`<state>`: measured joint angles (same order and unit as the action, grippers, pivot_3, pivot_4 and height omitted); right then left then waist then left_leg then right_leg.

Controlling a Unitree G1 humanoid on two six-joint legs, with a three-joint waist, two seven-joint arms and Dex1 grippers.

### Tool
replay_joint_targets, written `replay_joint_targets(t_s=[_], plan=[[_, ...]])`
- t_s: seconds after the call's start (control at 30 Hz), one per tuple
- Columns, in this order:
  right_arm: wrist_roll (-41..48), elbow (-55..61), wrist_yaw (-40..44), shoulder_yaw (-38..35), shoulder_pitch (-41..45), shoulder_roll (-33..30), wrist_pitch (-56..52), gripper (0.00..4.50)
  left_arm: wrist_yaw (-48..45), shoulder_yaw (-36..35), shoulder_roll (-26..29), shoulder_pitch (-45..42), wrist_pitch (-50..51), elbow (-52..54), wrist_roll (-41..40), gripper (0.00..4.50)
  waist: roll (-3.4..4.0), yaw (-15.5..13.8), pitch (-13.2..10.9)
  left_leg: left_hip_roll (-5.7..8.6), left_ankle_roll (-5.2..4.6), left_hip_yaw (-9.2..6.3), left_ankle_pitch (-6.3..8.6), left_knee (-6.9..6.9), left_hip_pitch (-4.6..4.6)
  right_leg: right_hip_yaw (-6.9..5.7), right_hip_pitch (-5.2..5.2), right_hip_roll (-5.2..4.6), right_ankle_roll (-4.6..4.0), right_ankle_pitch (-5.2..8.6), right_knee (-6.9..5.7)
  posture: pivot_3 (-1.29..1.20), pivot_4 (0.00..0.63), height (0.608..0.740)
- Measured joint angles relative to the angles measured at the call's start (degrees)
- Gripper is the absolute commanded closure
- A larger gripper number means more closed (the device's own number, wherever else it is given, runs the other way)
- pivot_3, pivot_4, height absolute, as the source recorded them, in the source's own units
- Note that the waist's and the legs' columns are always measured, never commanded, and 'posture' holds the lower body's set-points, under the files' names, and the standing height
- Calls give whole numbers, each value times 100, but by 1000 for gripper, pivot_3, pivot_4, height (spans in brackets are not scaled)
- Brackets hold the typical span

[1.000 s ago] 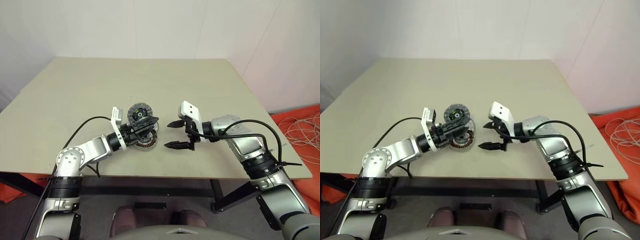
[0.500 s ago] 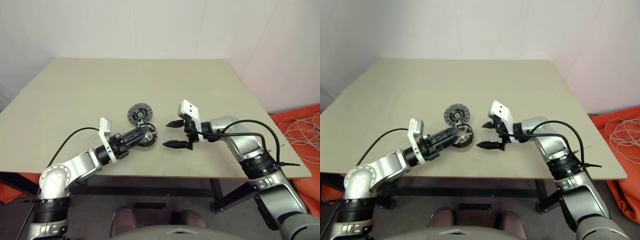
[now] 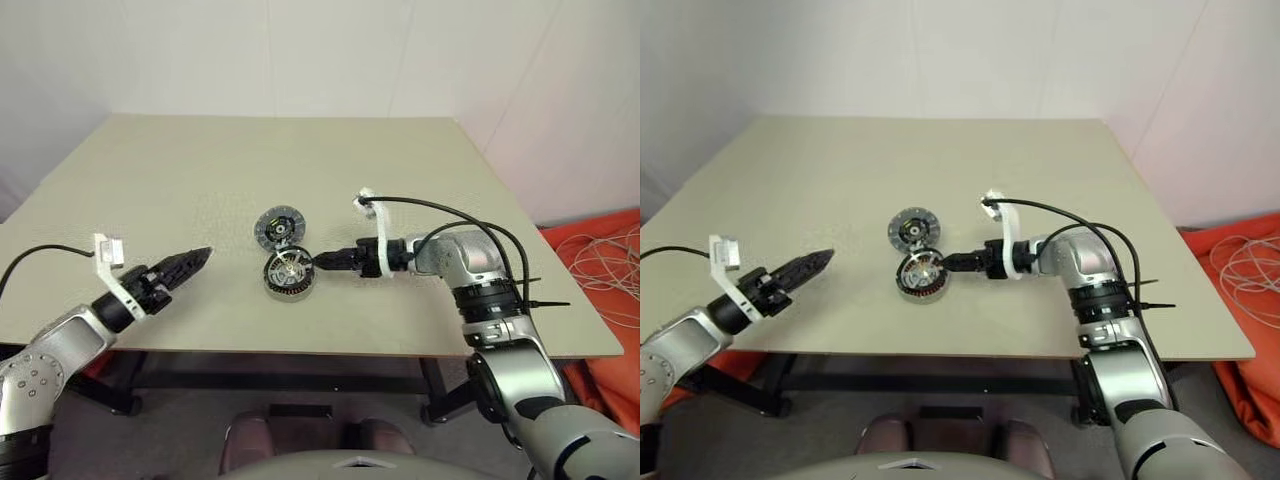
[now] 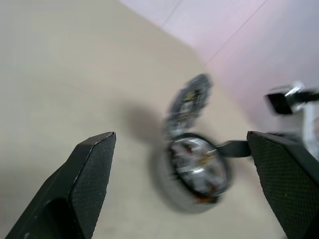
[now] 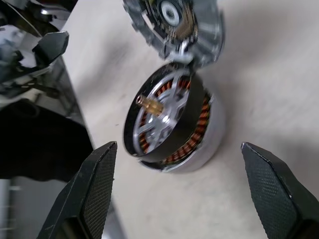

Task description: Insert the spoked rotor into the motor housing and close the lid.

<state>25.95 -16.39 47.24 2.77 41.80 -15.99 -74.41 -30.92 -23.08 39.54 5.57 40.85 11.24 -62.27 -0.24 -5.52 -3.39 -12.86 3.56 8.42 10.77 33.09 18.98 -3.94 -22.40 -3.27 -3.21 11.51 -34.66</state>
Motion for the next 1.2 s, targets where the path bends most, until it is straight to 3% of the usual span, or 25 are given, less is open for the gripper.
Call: replay_joint_targets(t_s=[0.13,0.47,0.57,0.67,0.93,1.2], plan=[[78,-270,-344,-238,189,191,-540,0,-522,109,167,131,-434,-103,836,38,7,-13,-4,3,0,1,1,-3,1,4,-1,-2,0,0,0,0,0,740],[166,-490,-938,-669,425,653,-854,0,-675,138,-177,54,-463,-123,1162,38,15,-12,-9,1,4,2,-1,-3,2,6,-9,-1,-2,-1,-10,0,0,740],[165,-532,-1053,-682,445,737,-858,590,-674,137,-239,-28,-459,-123,1207,0,15,-13,-9,1,5,3,-1,-3,1,6,-9,-1,-2,-1,-10,0,0,740],[149,-565,-1146,-682,445,758,-842,1505,-673,137,-286,-40,-448,-125,1240,0,15,-12,-9,1,5,3,-1,-3,2,7,-11,-1,-2,-1,-10,0,0,740],[159,-651,-1266,-721,489,832,-806,4433,-650,136,-379,-95,-370,-125,1263,0,17,-4,-10,-1,10,6,-4,-8,11,7,-29,0,-4,-2,-17,0,0,740],[192,-650,-1306,-724,571,865,-806,4474,-595,136,-476,-181,-254,-125,1267,0,17,-21,-11,1,10,6,-4,-8,12,10,-27,-1,-4,-2,-16,0,0,740]])
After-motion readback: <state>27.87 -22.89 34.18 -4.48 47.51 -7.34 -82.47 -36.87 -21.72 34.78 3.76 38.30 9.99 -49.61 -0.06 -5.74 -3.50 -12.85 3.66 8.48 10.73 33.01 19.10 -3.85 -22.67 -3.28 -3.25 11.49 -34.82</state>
